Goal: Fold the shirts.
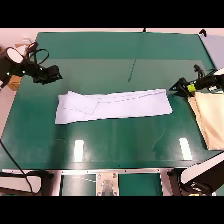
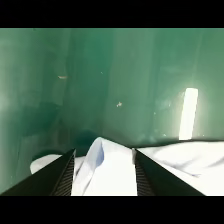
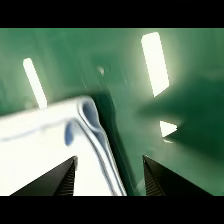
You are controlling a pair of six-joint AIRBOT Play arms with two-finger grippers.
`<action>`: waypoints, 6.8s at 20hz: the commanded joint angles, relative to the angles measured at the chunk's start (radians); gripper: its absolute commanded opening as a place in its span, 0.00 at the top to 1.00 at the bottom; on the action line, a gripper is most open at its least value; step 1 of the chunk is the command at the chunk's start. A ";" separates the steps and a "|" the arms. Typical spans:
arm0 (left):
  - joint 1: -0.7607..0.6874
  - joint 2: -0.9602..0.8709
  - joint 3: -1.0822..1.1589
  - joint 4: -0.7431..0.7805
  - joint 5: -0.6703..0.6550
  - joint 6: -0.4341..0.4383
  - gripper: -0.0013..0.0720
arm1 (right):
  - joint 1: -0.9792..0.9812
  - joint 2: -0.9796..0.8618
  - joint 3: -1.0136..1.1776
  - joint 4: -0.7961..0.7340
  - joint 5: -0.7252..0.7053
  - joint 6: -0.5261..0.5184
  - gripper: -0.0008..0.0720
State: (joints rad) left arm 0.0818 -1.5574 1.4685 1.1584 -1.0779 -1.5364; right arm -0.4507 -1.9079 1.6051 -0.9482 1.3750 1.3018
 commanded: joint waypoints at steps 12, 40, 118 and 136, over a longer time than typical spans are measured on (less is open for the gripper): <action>0.006 -0.003 0.015 -0.264 -0.115 0.054 0.95 | 0.110 -0.093 -0.004 0.008 0.187 -0.150 0.97; -0.627 -0.367 0.219 -0.533 0.108 0.080 0.95 | 0.161 0.571 0.026 0.279 0.363 0.028 0.97; -0.013 -0.063 0.415 -0.275 -0.460 0.099 0.95 | -0.702 0.407 0.094 -0.085 0.279 0.301 0.97; -0.013 -0.062 0.415 -0.280 -0.455 0.105 0.95 | -0.613 0.385 -0.178 -0.269 0.192 0.419 0.72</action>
State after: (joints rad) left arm 0.0677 -1.6215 1.8820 0.8833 -1.5364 -1.4311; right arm -1.1160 -1.5208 1.3544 -1.3609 1.5856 1.7618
